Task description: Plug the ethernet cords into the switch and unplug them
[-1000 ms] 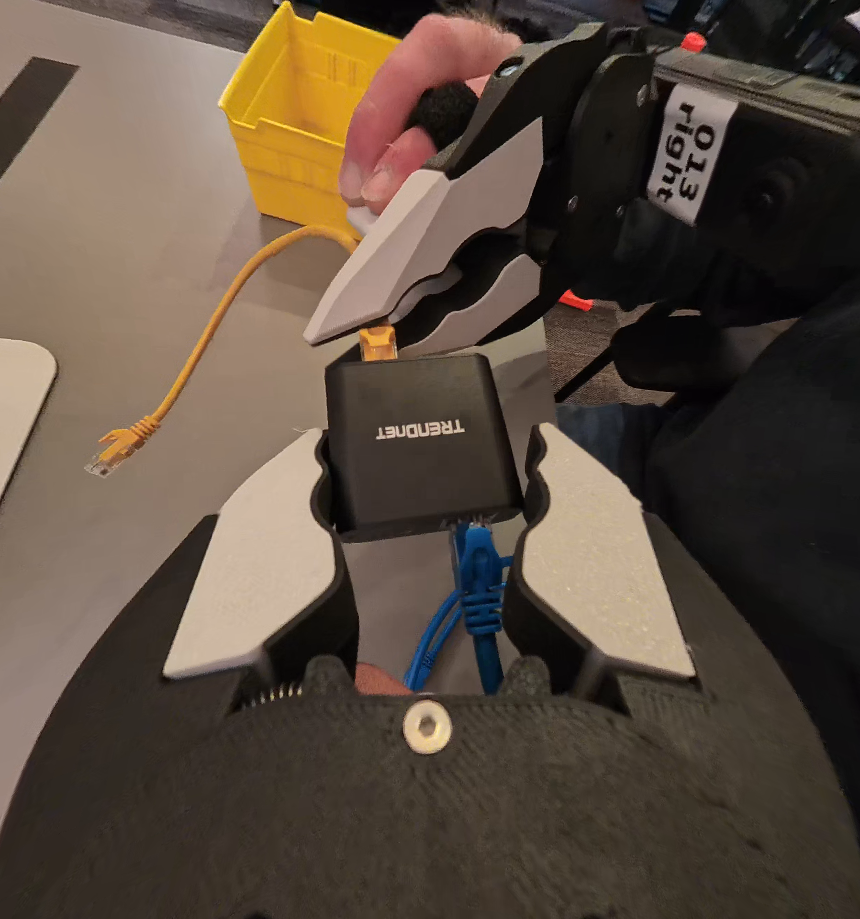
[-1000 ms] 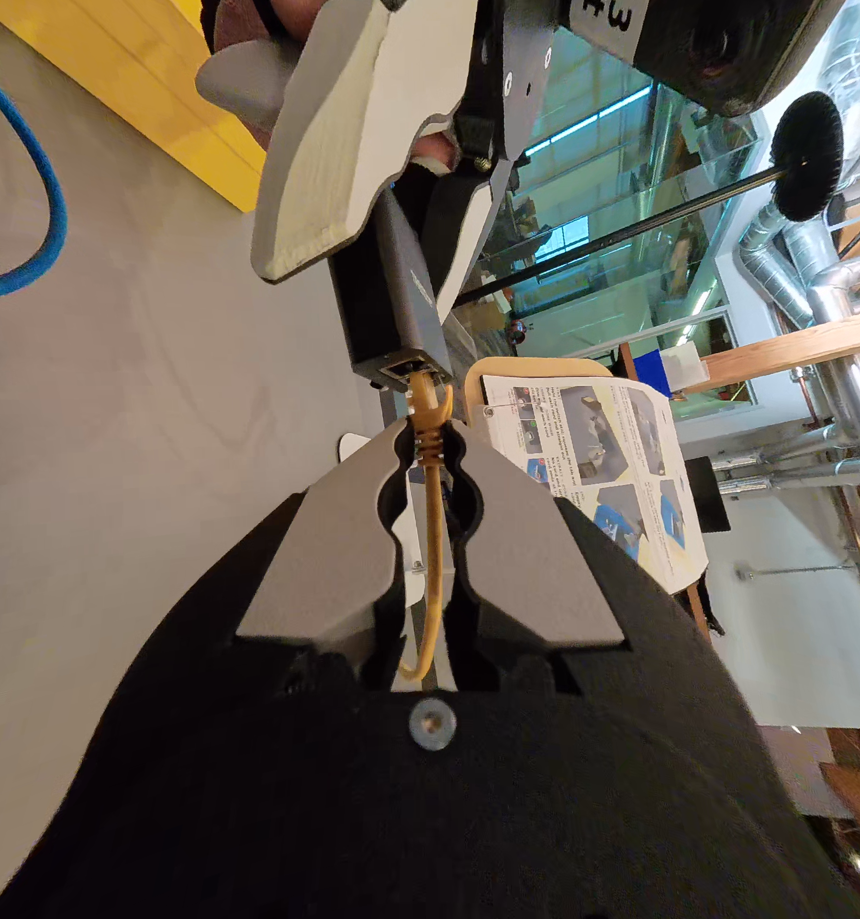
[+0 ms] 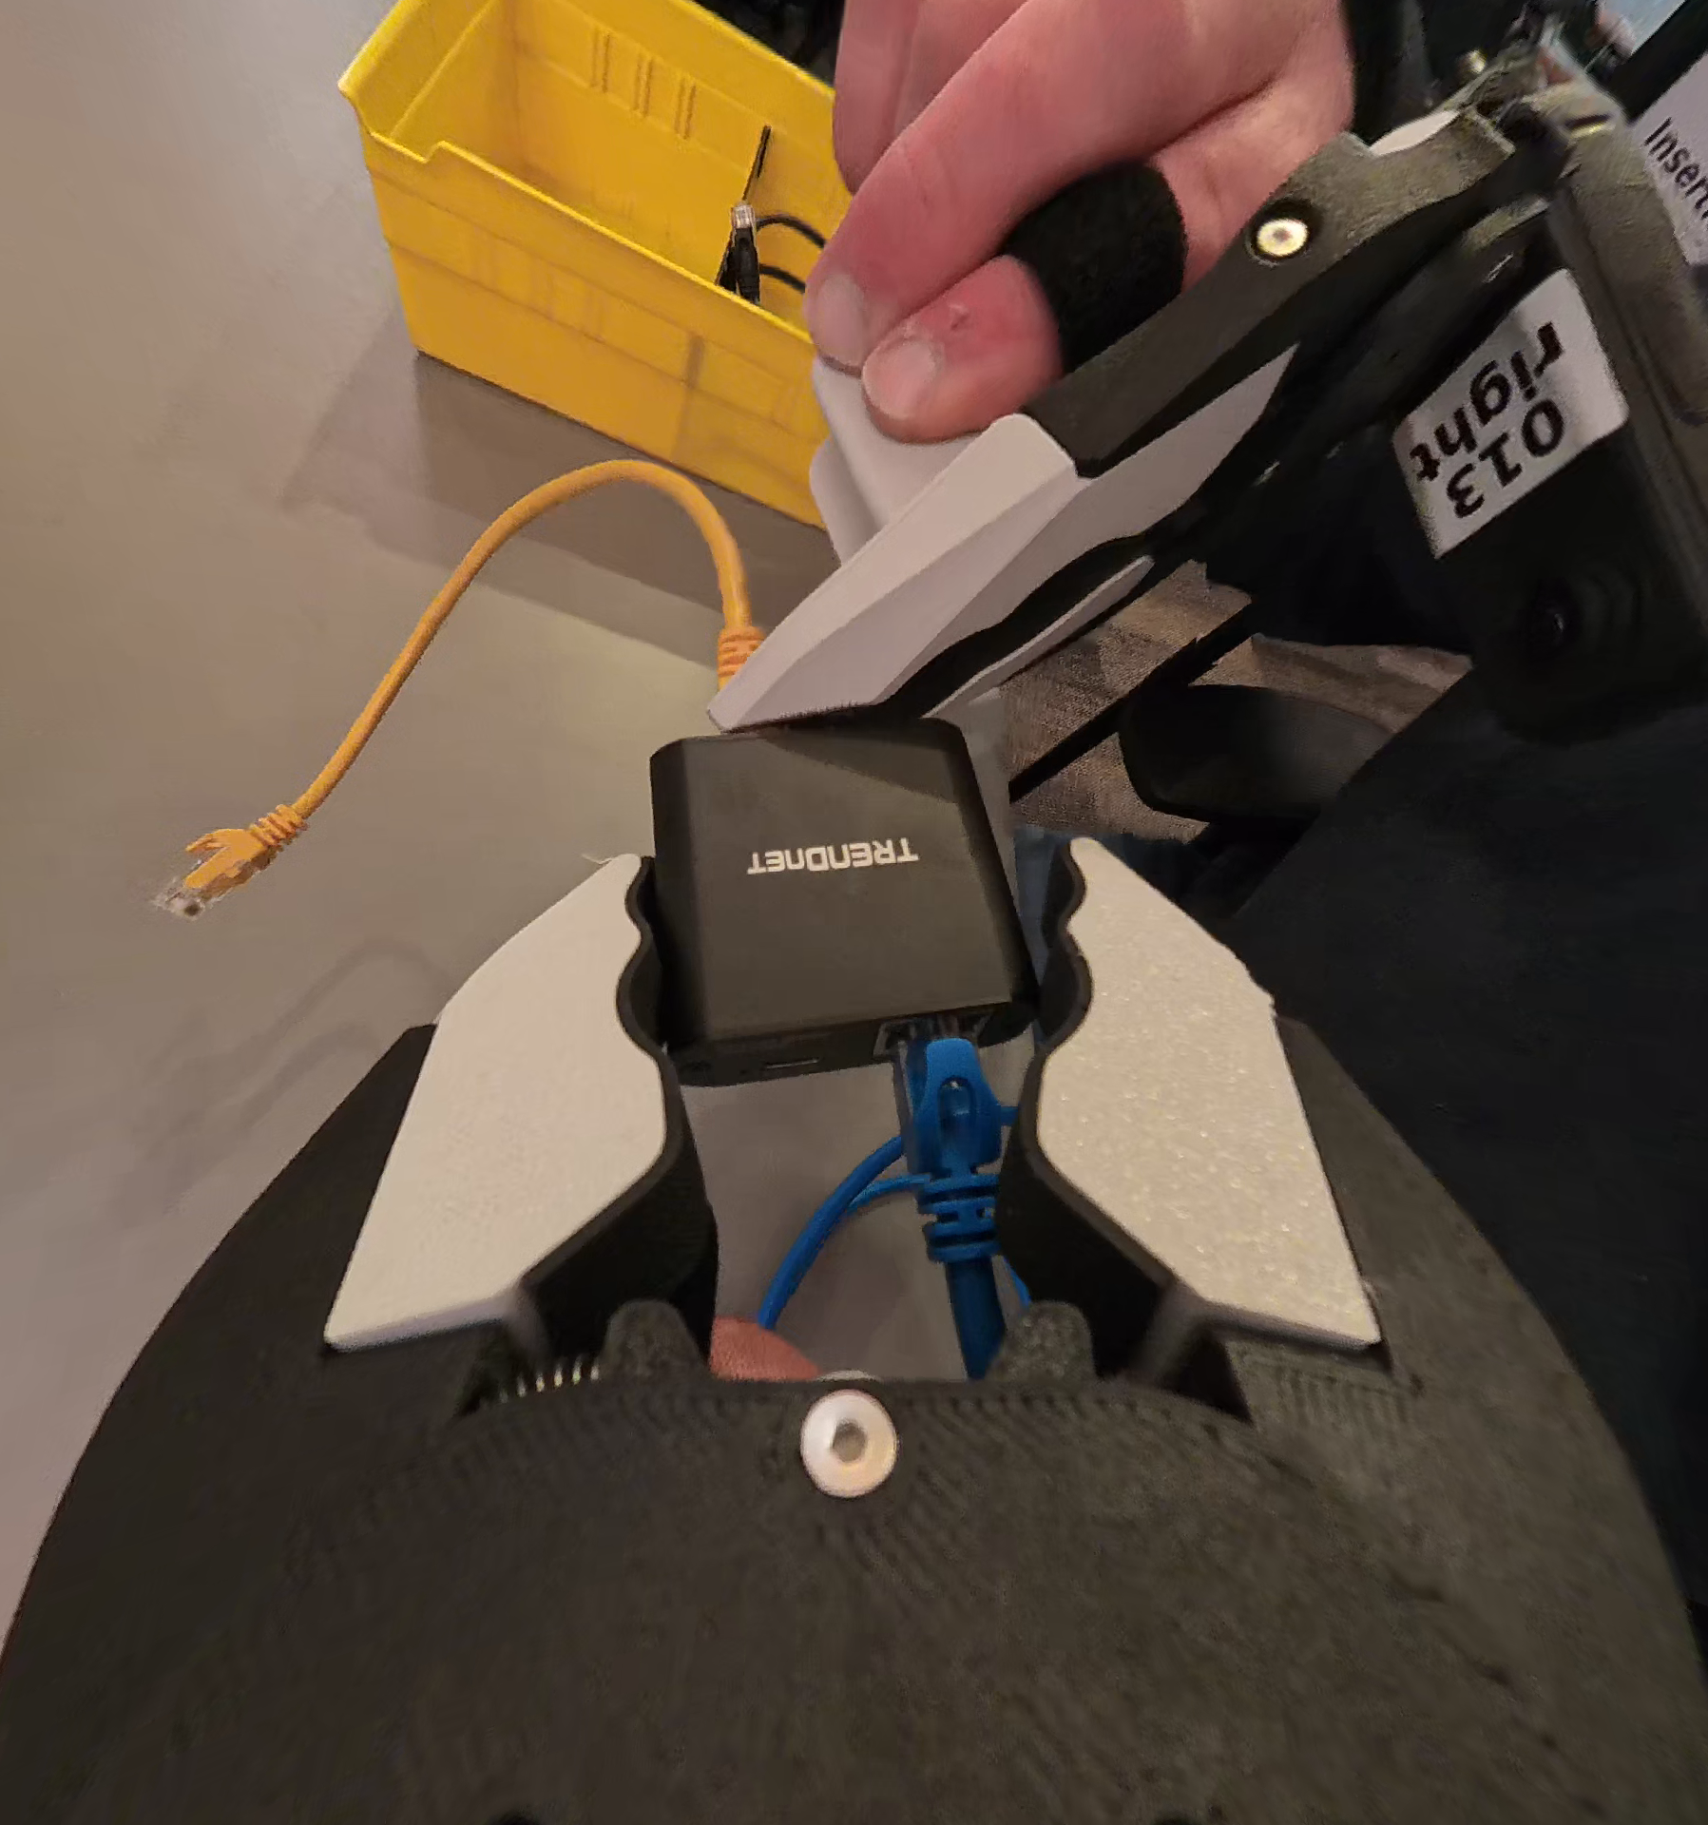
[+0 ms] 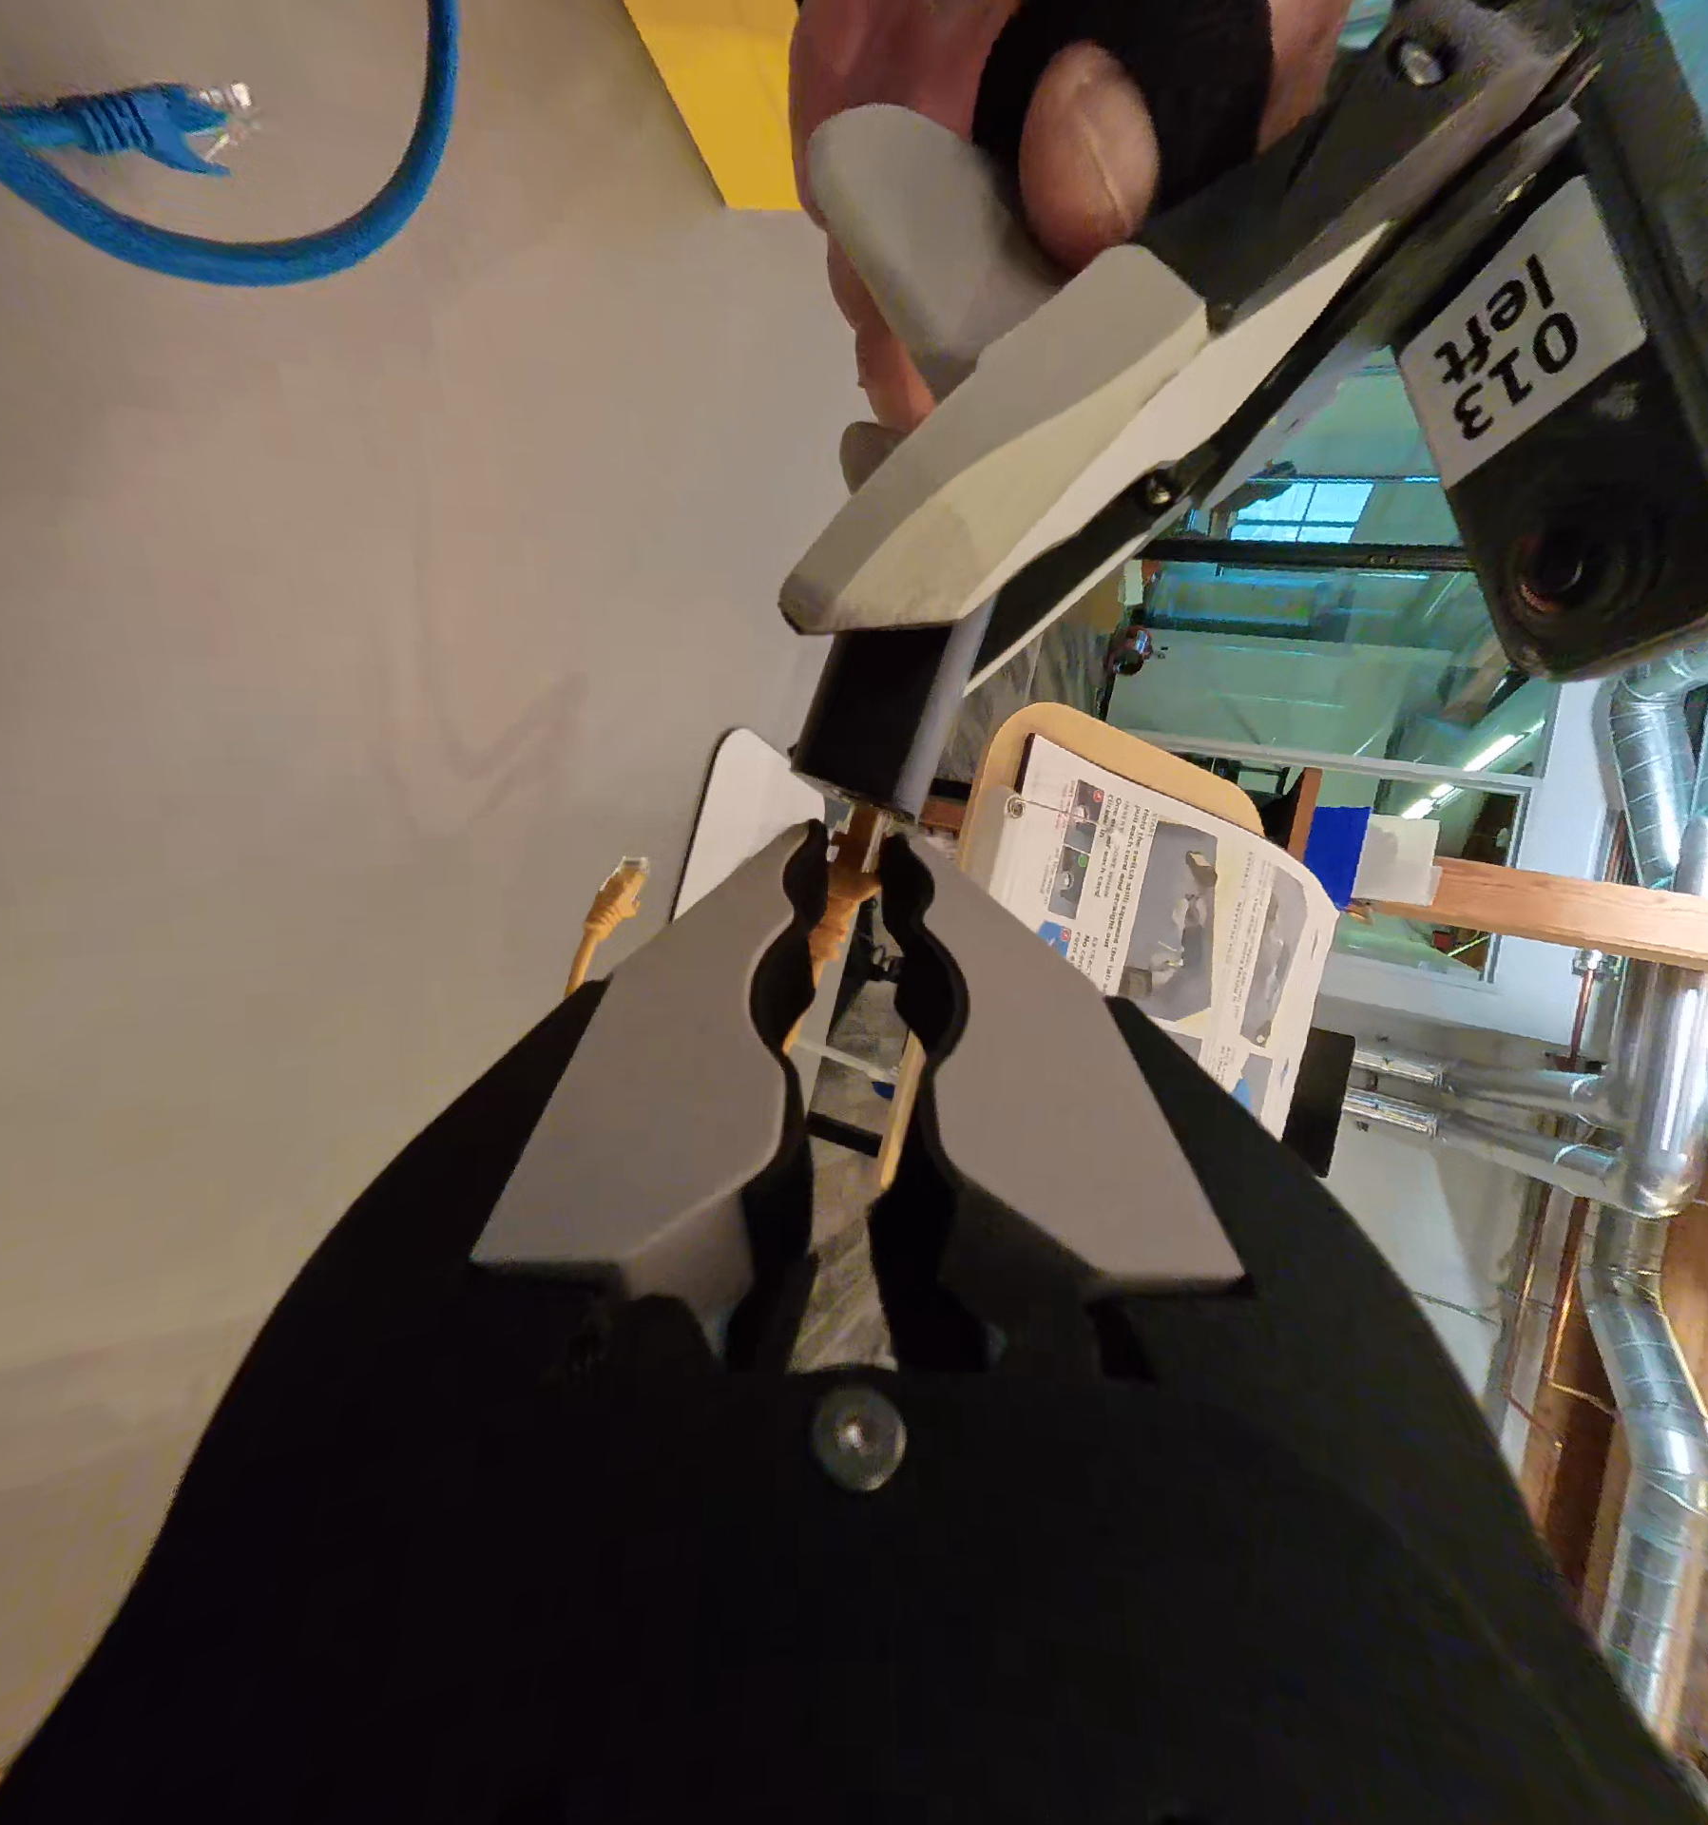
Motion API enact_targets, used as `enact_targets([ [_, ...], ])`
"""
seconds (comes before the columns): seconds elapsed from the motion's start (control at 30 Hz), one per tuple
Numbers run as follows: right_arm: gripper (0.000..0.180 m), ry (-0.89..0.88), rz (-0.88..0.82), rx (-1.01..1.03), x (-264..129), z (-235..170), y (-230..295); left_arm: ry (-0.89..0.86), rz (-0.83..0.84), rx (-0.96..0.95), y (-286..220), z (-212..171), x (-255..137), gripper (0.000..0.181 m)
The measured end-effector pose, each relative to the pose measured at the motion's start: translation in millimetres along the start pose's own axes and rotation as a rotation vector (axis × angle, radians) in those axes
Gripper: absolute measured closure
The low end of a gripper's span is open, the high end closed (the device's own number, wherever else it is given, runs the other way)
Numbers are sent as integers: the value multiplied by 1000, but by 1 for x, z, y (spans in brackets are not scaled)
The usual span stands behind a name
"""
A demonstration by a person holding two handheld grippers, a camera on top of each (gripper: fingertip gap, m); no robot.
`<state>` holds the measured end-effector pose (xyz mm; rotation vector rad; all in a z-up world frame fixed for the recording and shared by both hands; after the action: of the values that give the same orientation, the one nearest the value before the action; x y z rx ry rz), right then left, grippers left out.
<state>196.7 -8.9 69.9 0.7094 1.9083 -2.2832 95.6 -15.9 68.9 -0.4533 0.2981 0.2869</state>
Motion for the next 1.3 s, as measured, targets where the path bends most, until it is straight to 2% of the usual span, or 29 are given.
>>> enact_targets([
  [0.13, 171, 61, 24, 49, -6, -18, 3, -59, 40, 13, 5, -1, -10, 108],
  [0.3, 170, 64, -49, 294, -44, -47, -8, -134, 127, 19, 11, -1, -48, 108],
  [0.53, 169, 53, -235, 718, -161, -87, -52, -141, 211, 70, 1, -15, -64, 108],
  [0.7, 170, 161, -350, 832, -246, -102, -59, -143, 203, 64, -1, -29, -60, 108],
  [0.83, 169, 225, -321, 999, -284, -124, -24, -149, 195, 63, -3, -35, -57, 108],
  [0.93, 169, 182, -288, 1167, -296, -142, 17, -146, 186, 57, -4, -39, -55, 108],
  [1.0, 169, 92, -309, 1290, -301, -150, 38, -142, 180, 50, -4, -41, -53, 108],
  [1.13, 170, 80, -349, 1494, -311, -176, 84, -129, 177, 47, -4, -42, -50, 108],
  [1.3, 169, 355, -255, 1571, -297, -201, 141, -110, 175, 48, -4, -41, -45, 108],
])
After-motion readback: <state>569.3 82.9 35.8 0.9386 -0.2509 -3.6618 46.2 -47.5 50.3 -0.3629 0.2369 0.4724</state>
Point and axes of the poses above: each gripper's, where its closed fingertips meet, x out along the fingers, z out of its top, y = z × x across the jaws, the point moved 7 cm from there along -x, back along the fingers, and after that the axes turned 12 degrees about -y, right-handed, at the moved point
